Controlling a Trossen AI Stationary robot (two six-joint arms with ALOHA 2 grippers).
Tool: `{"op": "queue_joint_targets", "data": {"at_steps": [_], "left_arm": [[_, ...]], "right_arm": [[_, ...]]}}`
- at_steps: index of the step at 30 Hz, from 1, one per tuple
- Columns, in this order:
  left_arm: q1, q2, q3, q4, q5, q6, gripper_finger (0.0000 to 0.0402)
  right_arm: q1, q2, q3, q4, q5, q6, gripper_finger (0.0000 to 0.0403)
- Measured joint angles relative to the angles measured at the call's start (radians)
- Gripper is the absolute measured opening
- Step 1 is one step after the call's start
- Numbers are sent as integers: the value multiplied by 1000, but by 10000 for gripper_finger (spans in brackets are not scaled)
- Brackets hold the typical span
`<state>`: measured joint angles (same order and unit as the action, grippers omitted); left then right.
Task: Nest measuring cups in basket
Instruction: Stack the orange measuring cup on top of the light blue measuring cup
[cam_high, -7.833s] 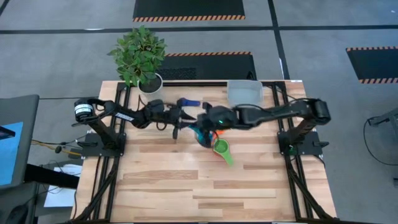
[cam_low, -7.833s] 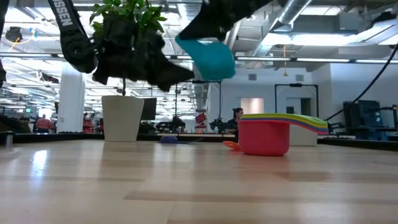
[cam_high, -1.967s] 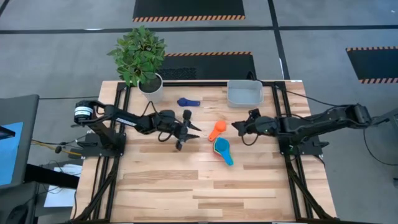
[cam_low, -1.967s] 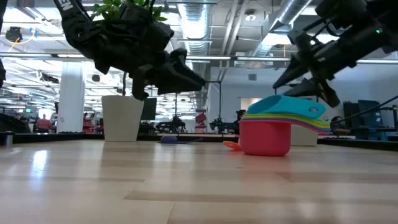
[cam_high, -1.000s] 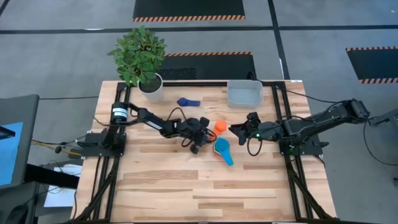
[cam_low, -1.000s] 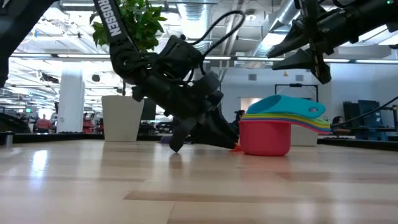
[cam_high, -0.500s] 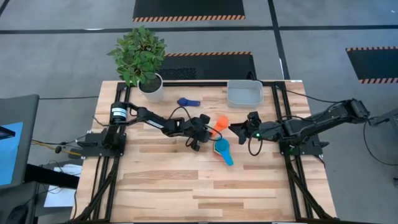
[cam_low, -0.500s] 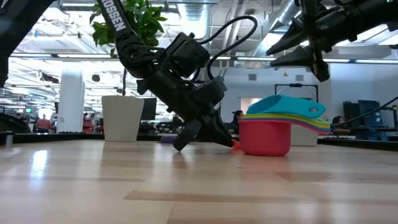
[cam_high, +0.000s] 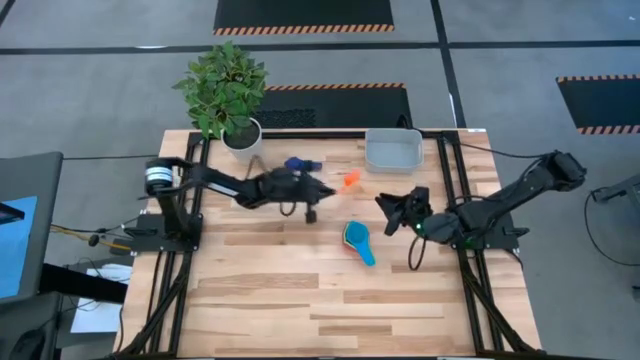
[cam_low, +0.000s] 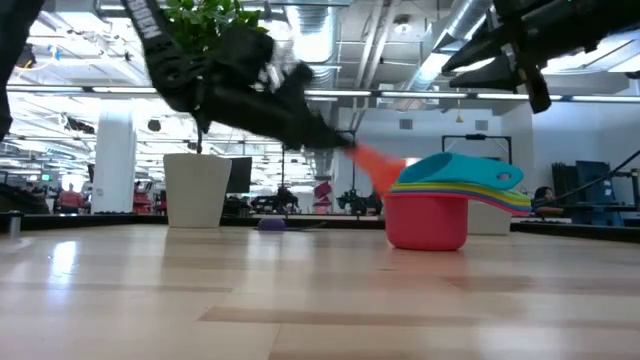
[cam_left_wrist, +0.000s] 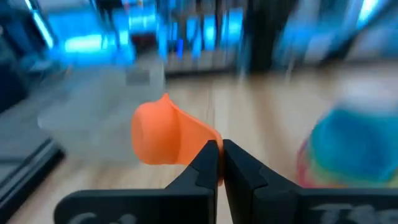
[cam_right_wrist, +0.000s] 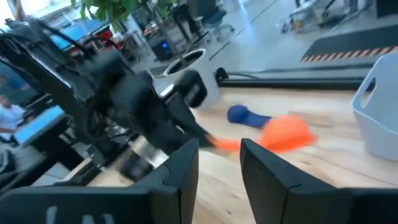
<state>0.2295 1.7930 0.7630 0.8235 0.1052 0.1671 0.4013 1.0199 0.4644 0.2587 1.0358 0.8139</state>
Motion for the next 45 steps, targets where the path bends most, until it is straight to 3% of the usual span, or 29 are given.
{"op": "queue_joint_targets", "data": {"at_steps": [3,8,10,13,18,31,36,42,45], "left_arm": [[37,-56,-116,315,72,-169,0],[73,-87,-253,749,64,-400,0],[71,-114,-258,722,52,-450,0],[41,-119,-240,744,67,-482,0],[-26,-118,-192,741,81,-486,0],[-99,-119,-130,740,80,-484,0],[-102,-120,-130,737,101,-464,0],[-101,-120,-131,631,115,-464,0],[-101,-123,-131,597,125,-456,0]], "right_arm": [[13,74,1,125,16,-11,158],[-9,253,0,475,11,-101,186],[-33,329,0,659,-20,-201,198],[-96,425,20,883,-158,-291,210],[-196,530,88,1041,-394,-308,214],[-231,664,235,1273,-407,-458,196],[-218,666,245,1284,-408,-509,155],[-216,666,244,1254,-429,-534,24],[-202,658,244,1225,-425,-555,16]]}}
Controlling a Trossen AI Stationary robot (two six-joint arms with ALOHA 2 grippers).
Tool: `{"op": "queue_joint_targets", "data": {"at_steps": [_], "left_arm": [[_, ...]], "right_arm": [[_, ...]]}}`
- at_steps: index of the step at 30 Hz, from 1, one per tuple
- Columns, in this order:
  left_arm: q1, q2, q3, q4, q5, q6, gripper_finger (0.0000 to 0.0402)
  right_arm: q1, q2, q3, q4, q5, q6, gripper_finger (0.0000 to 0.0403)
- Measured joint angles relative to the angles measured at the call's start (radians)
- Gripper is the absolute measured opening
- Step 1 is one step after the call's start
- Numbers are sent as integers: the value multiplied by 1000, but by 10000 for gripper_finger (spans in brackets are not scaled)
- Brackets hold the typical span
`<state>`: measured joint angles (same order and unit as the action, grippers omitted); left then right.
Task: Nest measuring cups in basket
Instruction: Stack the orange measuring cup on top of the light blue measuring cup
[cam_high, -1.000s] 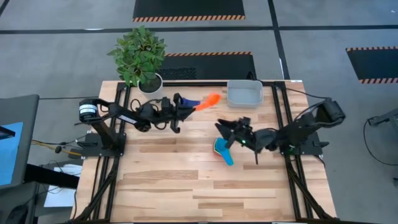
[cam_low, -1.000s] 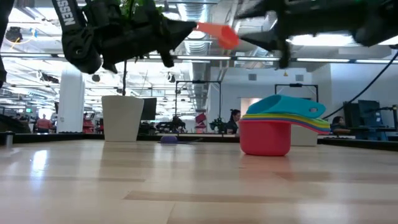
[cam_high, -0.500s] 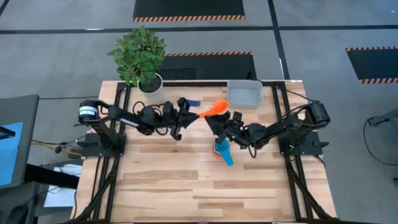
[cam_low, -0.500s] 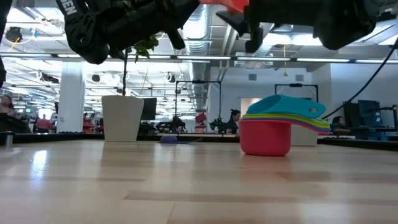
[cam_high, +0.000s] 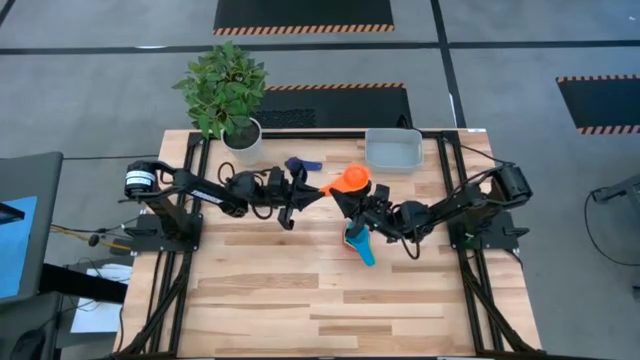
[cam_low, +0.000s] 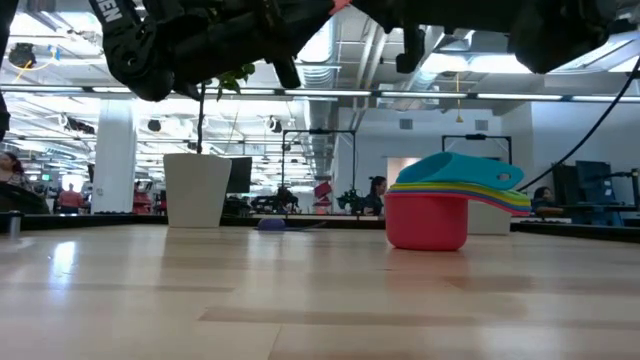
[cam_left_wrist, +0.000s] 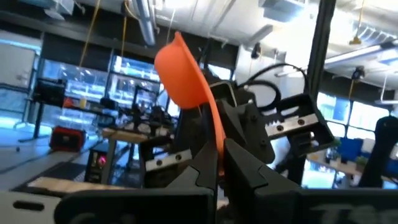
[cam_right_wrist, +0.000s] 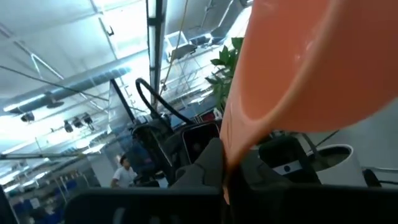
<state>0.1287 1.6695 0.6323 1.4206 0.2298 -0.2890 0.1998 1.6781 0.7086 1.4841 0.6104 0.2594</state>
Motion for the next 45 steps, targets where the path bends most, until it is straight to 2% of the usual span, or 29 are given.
{"op": "queue_joint_targets", "data": {"at_steps": [4,8,12,14,16,22,24,34,45], "left_arm": [[23,2,-11,-17,67,-8,3],[70,-6,-30,-48,126,-18,27],[125,-48,-29,-93,203,10,55],[148,-67,-32,-139,253,27,64],[166,-88,-28,-160,264,40,69],[184,-95,-28,-197,283,45,72],[186,-95,-28,-213,282,60,72],[186,-95,-28,-293,279,139,73],[186,-95,-28,-311,277,139,73]], "right_arm": [[21,-75,-11,-182,-16,26,7],[23,-252,1,-708,-75,239,7],[-7,-390,55,-1315,-303,512,6],[-25,-427,77,-1495,-402,605,11],[-46,-450,85,-1603,-504,684,16],[-108,-421,89,-1685,-861,797,5],[-117,-386,88,-1695,-931,817,8],[-132,-248,88,-1677,-1098,817,9],[-240,-232,88,-1696,-1209,763,17]]}}
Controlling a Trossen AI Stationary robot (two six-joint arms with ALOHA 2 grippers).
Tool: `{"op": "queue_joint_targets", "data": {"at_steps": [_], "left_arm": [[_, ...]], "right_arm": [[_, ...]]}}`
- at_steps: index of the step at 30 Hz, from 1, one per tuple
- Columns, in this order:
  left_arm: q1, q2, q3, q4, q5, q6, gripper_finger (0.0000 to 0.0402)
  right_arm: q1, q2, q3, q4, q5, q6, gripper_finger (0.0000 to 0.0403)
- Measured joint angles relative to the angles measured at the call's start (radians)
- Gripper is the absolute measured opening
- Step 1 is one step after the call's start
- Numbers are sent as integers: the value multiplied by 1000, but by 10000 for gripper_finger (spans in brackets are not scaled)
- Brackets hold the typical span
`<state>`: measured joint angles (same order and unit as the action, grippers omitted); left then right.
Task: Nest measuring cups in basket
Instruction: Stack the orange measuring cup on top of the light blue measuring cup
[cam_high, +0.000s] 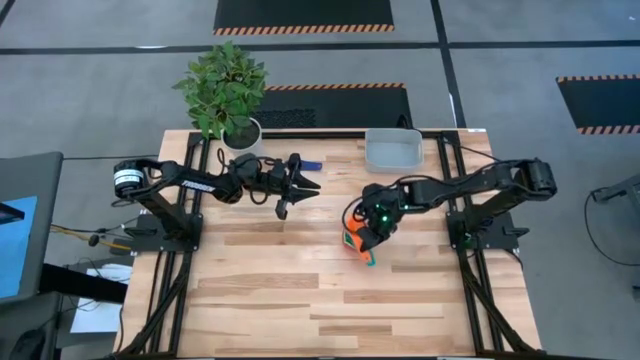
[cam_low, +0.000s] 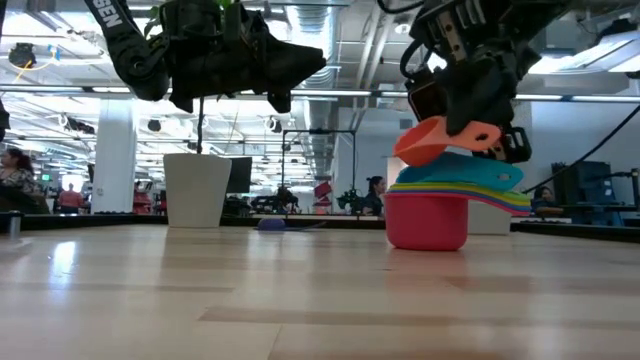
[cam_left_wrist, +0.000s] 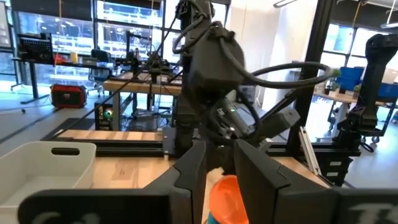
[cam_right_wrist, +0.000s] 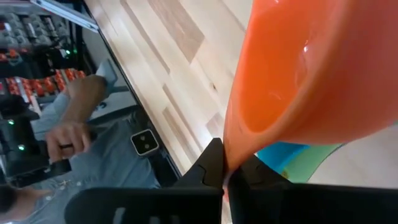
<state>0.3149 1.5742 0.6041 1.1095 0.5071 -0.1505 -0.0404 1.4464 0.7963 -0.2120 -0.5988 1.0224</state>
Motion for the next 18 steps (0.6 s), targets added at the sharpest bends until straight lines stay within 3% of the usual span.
{"op": "queue_joint_targets", "data": {"at_steps": [6,18], "left_arm": [[0,0,0,-8,4,0,73],[0,0,0,-7,5,-1,73]], "right_arm": [[-13,0,0,-77,-8,-21,43],[-1,-1,0,-64,24,32,76]]}}
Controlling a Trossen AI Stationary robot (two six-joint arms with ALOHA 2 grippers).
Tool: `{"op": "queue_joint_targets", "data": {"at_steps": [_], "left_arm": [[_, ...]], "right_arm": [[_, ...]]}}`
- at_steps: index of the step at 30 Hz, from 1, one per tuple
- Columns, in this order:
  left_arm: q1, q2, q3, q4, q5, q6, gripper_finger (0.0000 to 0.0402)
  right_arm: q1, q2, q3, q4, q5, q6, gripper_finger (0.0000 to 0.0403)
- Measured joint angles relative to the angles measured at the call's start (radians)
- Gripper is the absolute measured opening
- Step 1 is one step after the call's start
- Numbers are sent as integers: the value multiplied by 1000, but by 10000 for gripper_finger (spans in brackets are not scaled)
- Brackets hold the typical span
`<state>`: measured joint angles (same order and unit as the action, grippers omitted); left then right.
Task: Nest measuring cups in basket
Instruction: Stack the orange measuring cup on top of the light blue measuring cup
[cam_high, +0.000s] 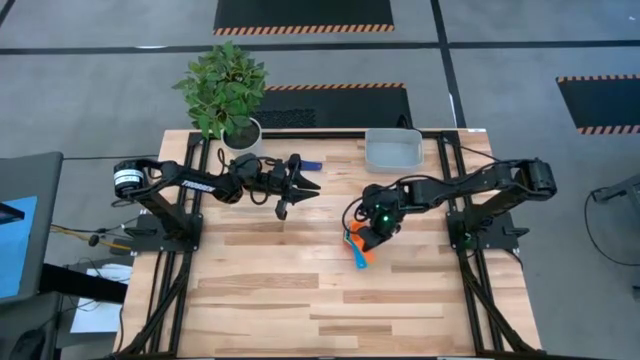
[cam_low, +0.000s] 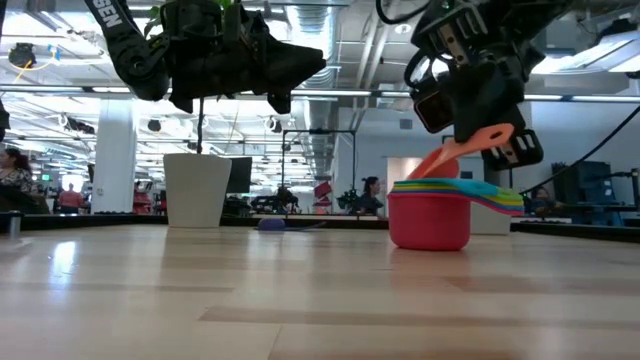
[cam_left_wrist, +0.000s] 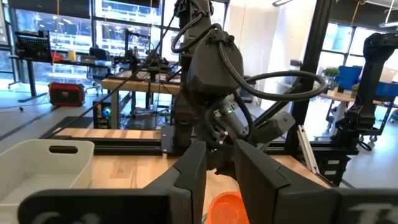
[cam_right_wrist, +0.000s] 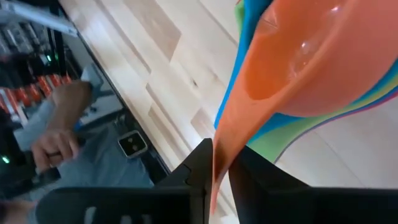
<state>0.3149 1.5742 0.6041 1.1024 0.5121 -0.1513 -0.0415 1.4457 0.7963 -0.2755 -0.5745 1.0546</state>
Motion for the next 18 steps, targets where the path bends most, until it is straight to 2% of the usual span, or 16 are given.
{"op": "queue_joint_targets", "data": {"at_steps": [3,7,9,14,18], "left_arm": [[0,0,0,-13,0,1,73],[0,0,0,-45,-1,34,73],[0,0,0,-48,-7,35,73],[0,0,0,-49,-13,34,73],[0,0,0,-50,-11,15,73]], "right_arm": [[17,0,0,30,27,59,81],[56,-15,2,70,30,47,81],[69,-14,0,20,33,42,81],[73,-16,-1,-42,123,61,81],[76,-16,-1,-35,138,78,81]]}}
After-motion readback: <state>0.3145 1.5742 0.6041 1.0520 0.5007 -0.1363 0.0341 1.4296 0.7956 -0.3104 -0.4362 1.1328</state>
